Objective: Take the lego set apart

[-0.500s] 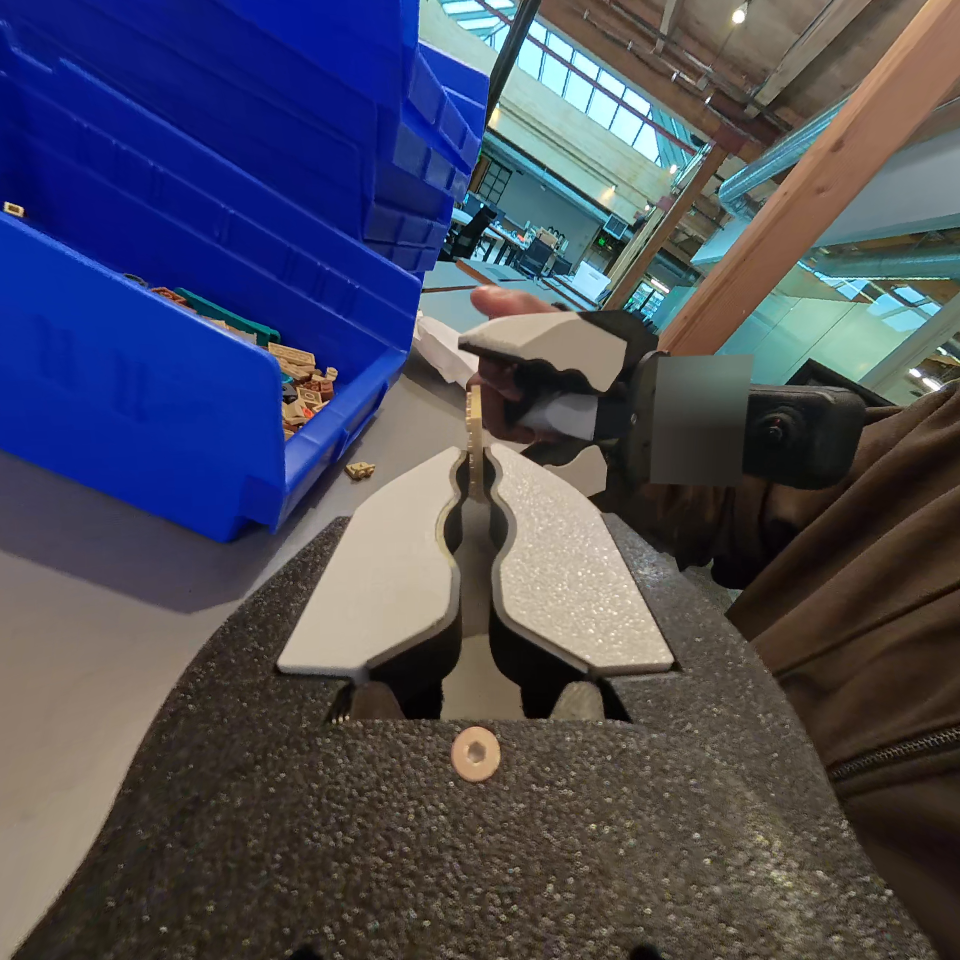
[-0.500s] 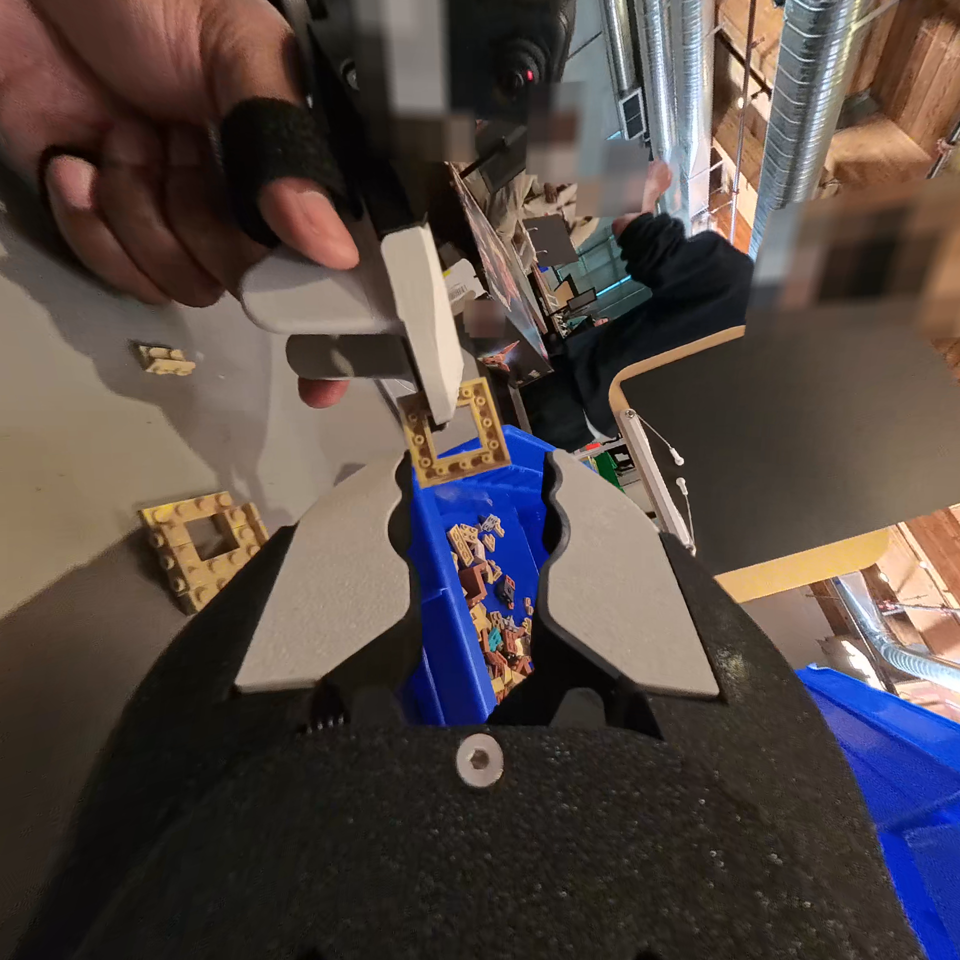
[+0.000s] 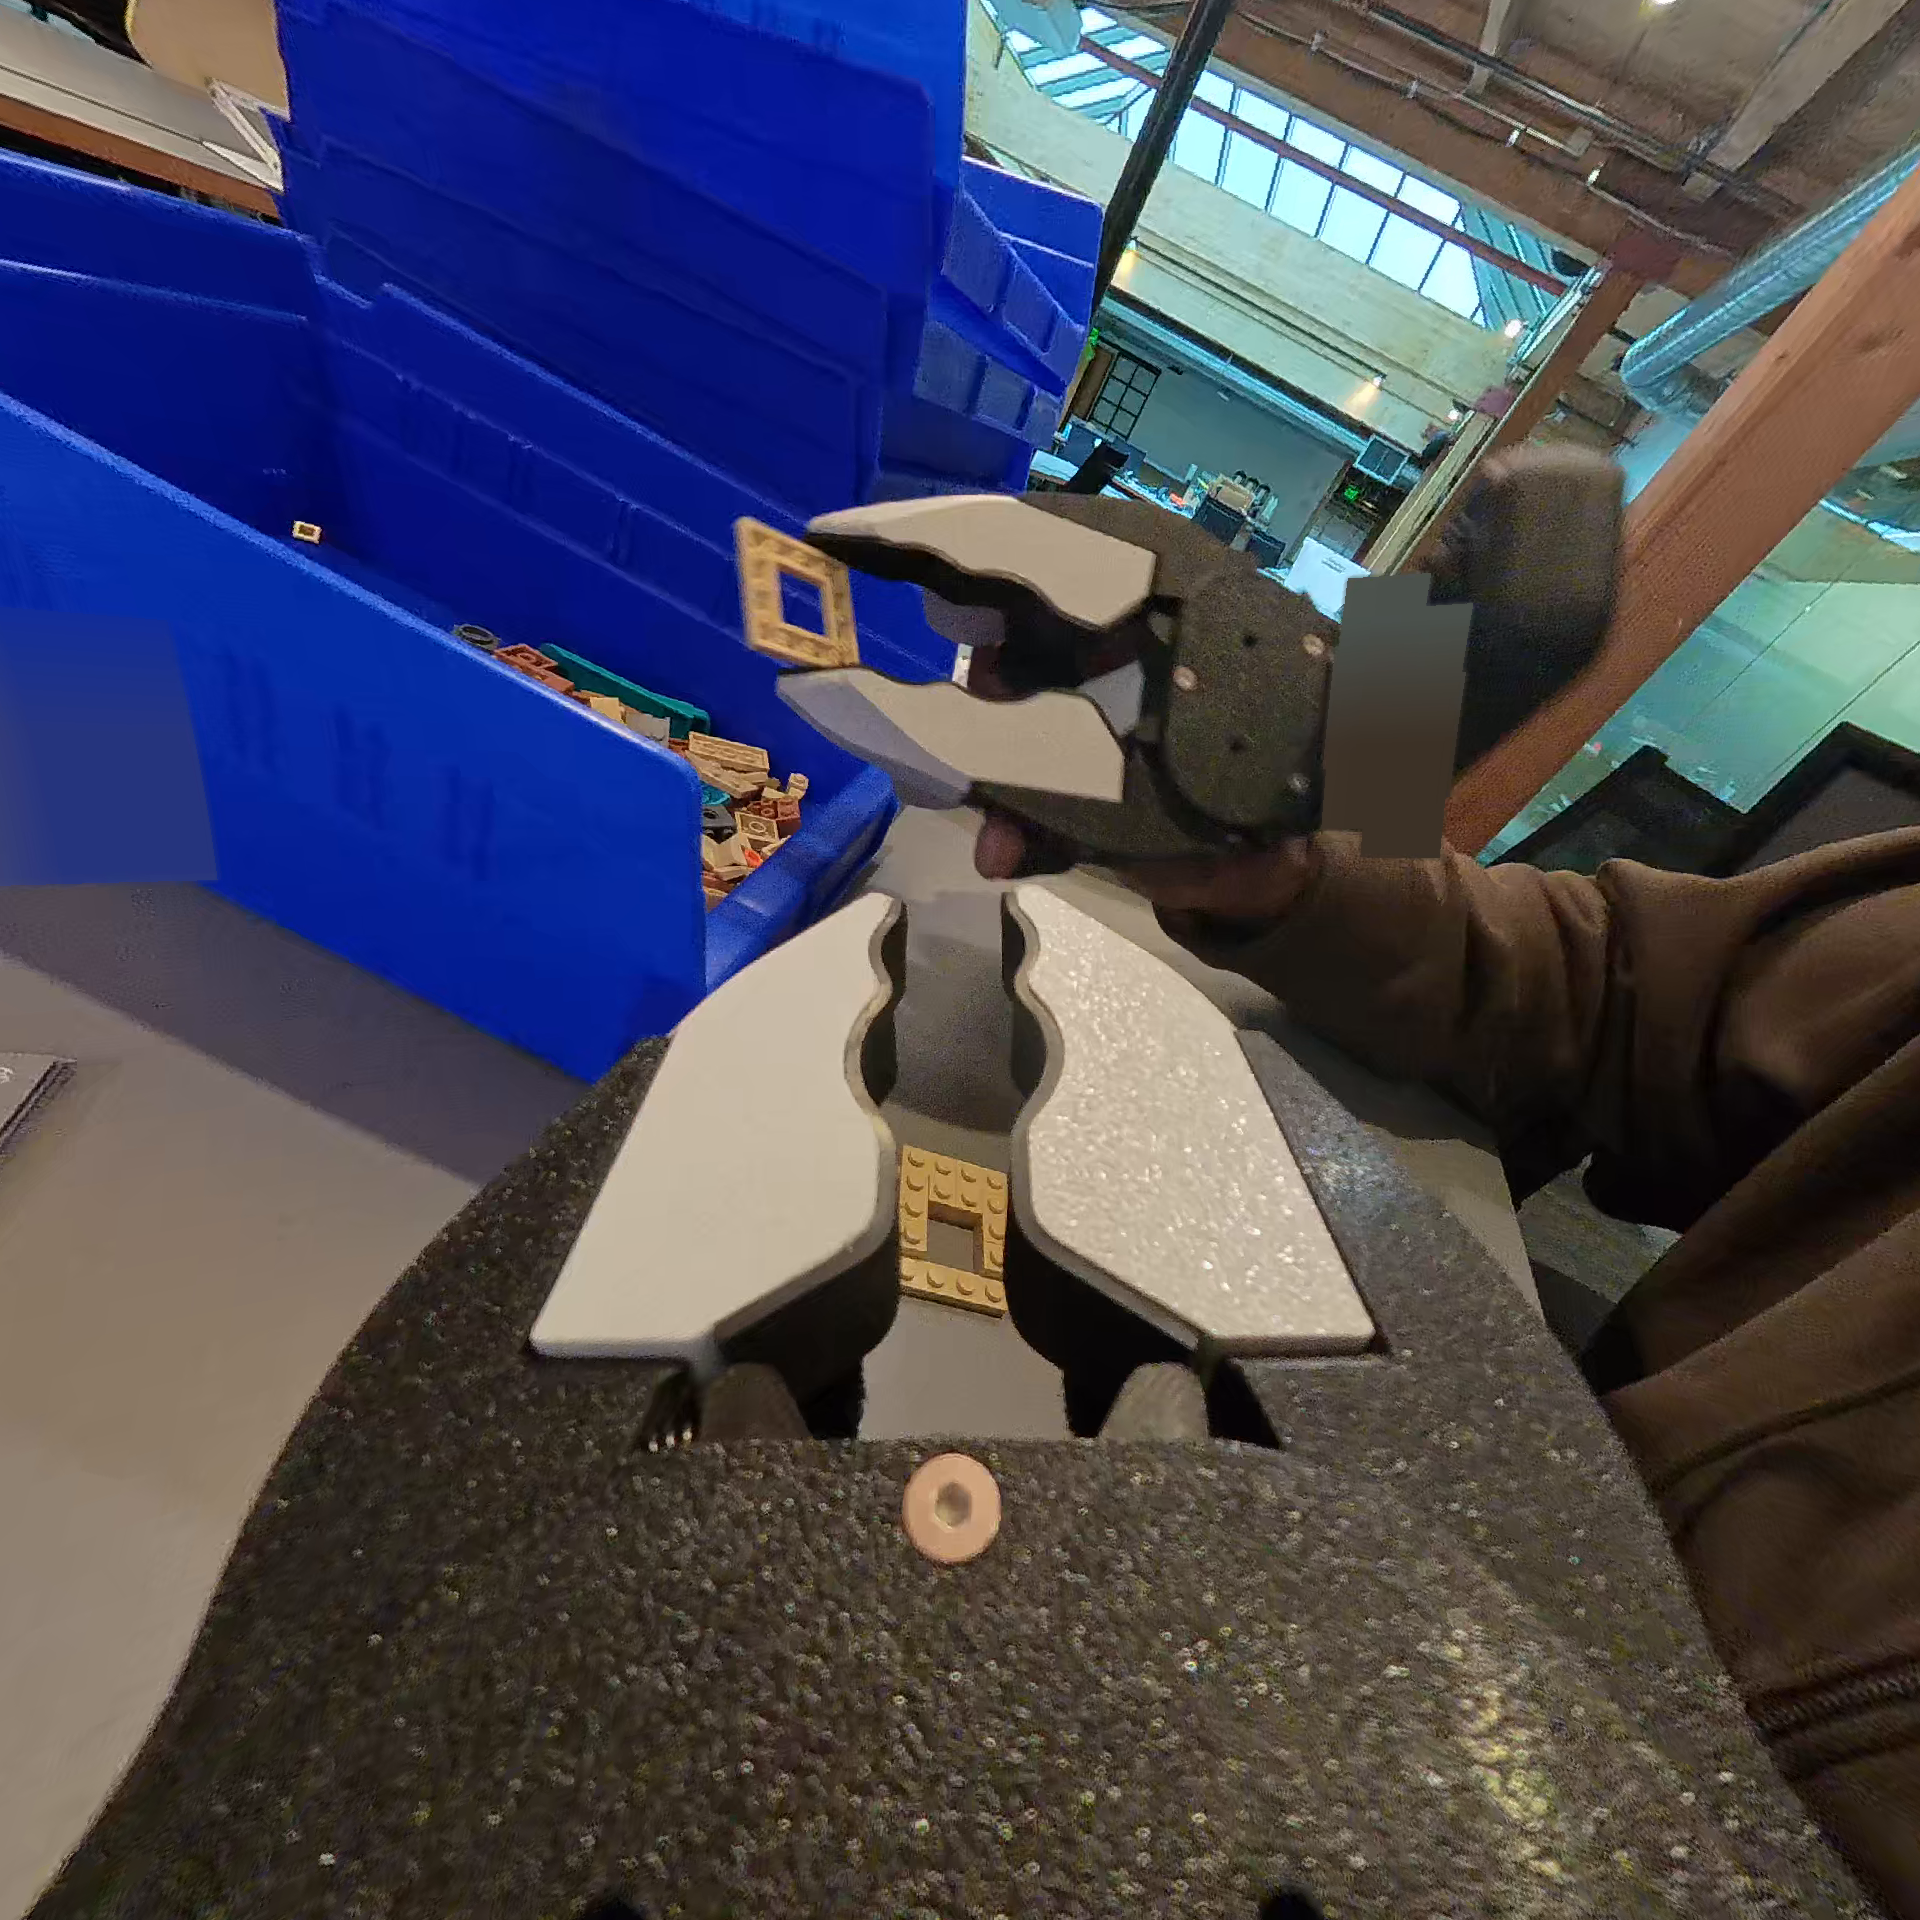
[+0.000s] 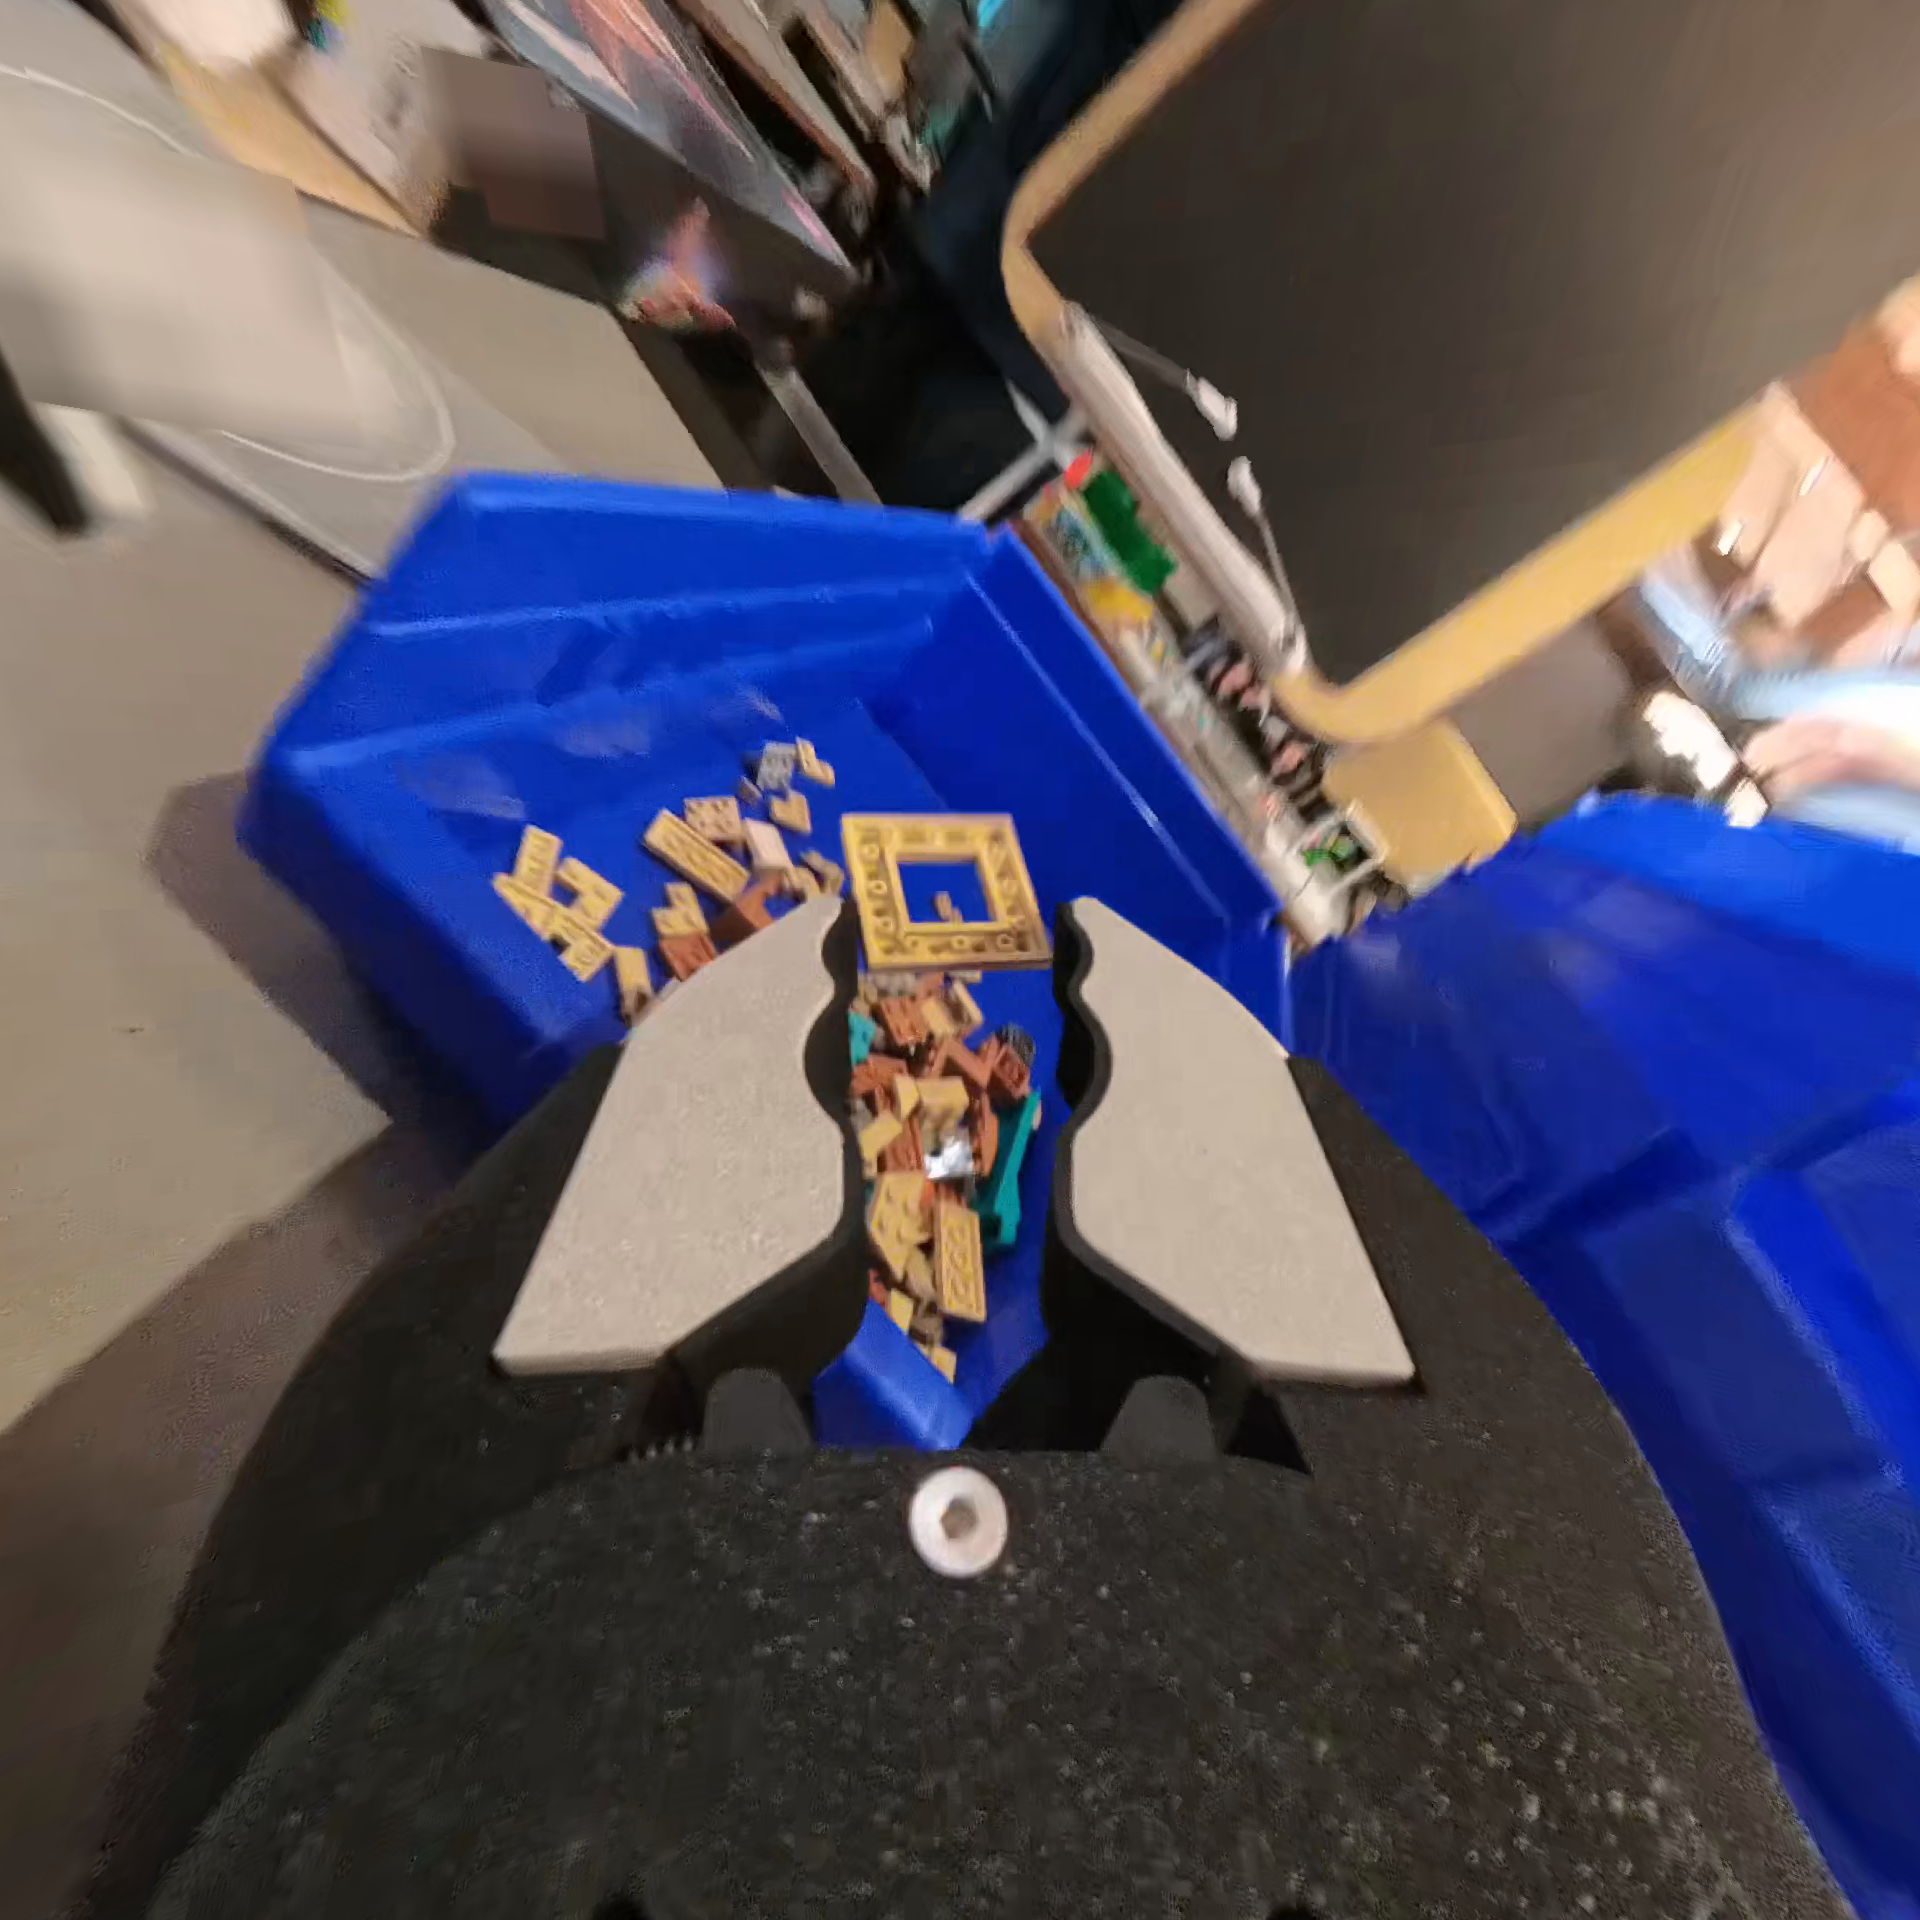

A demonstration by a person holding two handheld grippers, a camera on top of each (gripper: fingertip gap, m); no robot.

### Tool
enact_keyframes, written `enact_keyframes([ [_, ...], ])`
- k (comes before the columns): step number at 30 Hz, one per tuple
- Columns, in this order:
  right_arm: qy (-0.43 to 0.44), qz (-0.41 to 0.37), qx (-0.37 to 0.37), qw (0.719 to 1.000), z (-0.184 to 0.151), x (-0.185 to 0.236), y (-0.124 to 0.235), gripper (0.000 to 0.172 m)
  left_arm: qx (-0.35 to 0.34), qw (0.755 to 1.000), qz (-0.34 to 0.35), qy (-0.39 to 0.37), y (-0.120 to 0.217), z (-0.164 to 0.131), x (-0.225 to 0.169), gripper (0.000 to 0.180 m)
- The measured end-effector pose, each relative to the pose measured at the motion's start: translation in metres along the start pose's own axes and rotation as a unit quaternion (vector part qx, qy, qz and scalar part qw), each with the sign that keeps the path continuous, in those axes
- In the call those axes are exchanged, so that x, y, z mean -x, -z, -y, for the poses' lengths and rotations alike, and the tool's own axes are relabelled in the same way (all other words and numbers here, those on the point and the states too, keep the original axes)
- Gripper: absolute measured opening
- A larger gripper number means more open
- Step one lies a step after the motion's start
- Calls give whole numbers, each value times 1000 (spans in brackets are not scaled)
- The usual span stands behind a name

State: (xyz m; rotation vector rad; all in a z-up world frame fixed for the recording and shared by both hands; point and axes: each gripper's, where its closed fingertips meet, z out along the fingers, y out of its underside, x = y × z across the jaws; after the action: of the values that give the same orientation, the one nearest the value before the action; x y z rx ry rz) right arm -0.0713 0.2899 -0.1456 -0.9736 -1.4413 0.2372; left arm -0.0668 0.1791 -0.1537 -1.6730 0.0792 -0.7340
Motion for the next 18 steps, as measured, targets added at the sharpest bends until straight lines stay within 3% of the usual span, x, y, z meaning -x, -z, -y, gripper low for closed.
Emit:
enact_keyframes([
  [5,-81,31,23,996,-17,-7,-1,42,-2,1000,12,-21,1,2,2,17],
  [8,-56,135,-32,989,4,21,15,40,-7,1000,16,-19,4,5,5,16],
  [10,-35,268,-69,960,17,62,39,36,-11,1000,18,-17,6,7,7,16],
  [12,-23,377,-57,924,14,100,59,40,-12,1000,18,-18,6,8,8,16],
  [18,-19,482,-12,876,-5,146,74,53,9,1000,10,-26,5,2,6,16],
])
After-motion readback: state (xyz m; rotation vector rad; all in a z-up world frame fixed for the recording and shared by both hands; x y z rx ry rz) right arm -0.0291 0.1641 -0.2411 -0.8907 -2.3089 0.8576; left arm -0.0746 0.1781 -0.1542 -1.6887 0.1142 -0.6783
